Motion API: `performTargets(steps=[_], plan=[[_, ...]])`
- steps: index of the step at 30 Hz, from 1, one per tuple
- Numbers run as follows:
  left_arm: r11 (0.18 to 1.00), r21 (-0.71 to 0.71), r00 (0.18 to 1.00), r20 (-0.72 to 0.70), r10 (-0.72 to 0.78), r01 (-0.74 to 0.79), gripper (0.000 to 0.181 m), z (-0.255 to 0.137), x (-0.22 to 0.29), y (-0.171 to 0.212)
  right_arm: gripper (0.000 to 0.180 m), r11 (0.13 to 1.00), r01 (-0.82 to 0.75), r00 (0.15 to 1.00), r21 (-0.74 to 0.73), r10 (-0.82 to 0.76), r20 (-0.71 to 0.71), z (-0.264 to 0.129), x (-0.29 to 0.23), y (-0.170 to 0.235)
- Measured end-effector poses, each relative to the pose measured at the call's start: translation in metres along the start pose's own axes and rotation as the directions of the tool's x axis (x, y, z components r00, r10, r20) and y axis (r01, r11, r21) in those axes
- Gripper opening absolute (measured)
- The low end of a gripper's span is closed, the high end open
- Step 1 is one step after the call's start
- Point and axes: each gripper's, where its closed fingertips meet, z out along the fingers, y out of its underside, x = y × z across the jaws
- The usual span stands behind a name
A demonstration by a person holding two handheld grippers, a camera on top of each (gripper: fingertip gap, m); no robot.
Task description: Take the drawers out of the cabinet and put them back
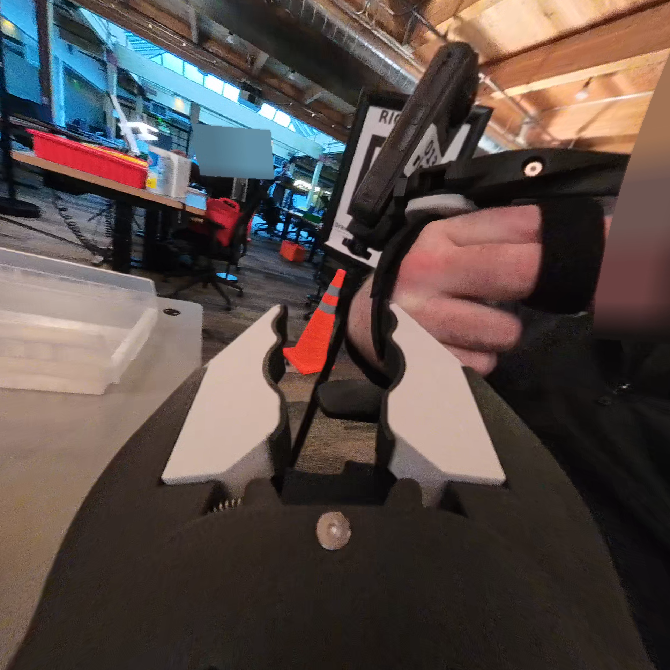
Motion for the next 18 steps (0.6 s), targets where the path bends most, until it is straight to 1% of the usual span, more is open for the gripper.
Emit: performTargets(steps=[1, 3, 4, 5, 6, 7, 8, 9, 10, 12, 13, 14, 15, 16, 18], plan=[[0.999, -0.014, 0.995, 0.082, 0.053, -0.052, 0.045, -0.009, -0.011, -0.007, 0.031, 0.995, 0.036, 0.997, -0.090, -0.041, -0.058, -0.007, 0.008, 0.011], [0.986, -0.024, 0.959, 0.232, 0.164, -0.163, 0.045, -0.035, -0.032, -0.033, 0.031, 0.972, 0.072, 0.961, -0.222, -0.127, -0.244, -0.036, 0.039, 0.024], [0.977, -0.049, 0.923, 0.320, 0.214, -0.209, 0.049, -0.050, -0.046, -0.047, 0.029, 0.956, 0.075, 0.918, -0.283, -0.177, -0.354, -0.056, 0.060, 0.029], [0.964, -0.092, 0.871, 0.415, 0.265, -0.249, 0.051, -0.066, -0.063, -0.060, 0.029, 0.929, 0.071, 0.846, -0.362, -0.248, -0.472, -0.082, 0.084, 0.036], [0.947, -0.141, 0.812, 0.489, 0.319, -0.287, 0.052, -0.081, -0.076, -0.075, 0.028, 0.890, 0.048, 0.742, -0.454, -0.336, -0.580, -0.113, 0.108, 0.045], [0.926, -0.188, 0.756, 0.537, 0.376, -0.327, 0.052, -0.093, -0.087, -0.089, 0.028, 0.838, 0.008, 0.617, -0.545, -0.433, -0.657, -0.147, 0.130, 0.052], [0.902, -0.239, 0.700, 0.571, 0.430, -0.359, 0.052, -0.102, -0.098, -0.103, 0.027, 0.773, -0.038, 0.494, -0.633, -0.536, -0.684, -0.180, 0.147, 0.060], [0.877, -0.300, 0.644, 0.597, 0.479, -0.375, 0.053, -0.110, -0.111, -0.113, 0.028, 0.690, -0.088, 0.405, -0.718, -0.634, -0.659, -0.209, 0.157, 0.070], [0.858, -0.358, 0.606, 0.607, 0.513, -0.368, 0.053, -0.115, -0.125, -0.121, 0.030, 0.585, -0.136, 0.354, -0.800, -0.725, -0.590, -0.232, 0.164, 0.082], [0.834, -0.450, 0.579, 0.604, 0.548, -0.319, 0.053, -0.118, -0.157, -0.128, 0.032, 0.312, -0.226, 0.306, -0.923, -0.877, -0.371, -0.271, 0.175, 0.106], [0.822, -0.490, 0.565, 0.605, 0.561, -0.291, 0.055, -0.119, -0.175, -0.130, 0.034, 0.184, -0.273, 0.275, -0.944, -0.926, -0.260, -0.291, 0.182, 0.114], [0.807, -0.523, 0.550, 0.603, 0.578, -0.274, 0.054, -0.119, -0.192, -0.133, 0.038, 0.098, -0.302, 0.250, -0.948, -0.952, -0.178, -0.305, 0.188, 0.120], [0.798, -0.546, 0.552, 0.596, 0.583, -0.254, 0.054, -0.117, -0.208, -0.134, 0.039, 0.053, -0.314, 0.234, -0.948, -0.963, -0.132, -0.315, 0.193, 0.125], [0.793, -0.567, 0.555, 0.595, 0.581, -0.222, 0.055, -0.116, -0.224, -0.132, 0.040, 0.025, -0.325, 0.212, -0.945, -0.972, -0.098, -0.323, 0.198, 0.129], [0.755, -0.633, 0.538, 0.583, 0.609, -0.169, 0.057, -0.117, -0.257, -0.127, 0.043, -0.028, -0.332, 0.166, -0.943, -0.986, -0.030, -0.331, 0.206, 0.129]])
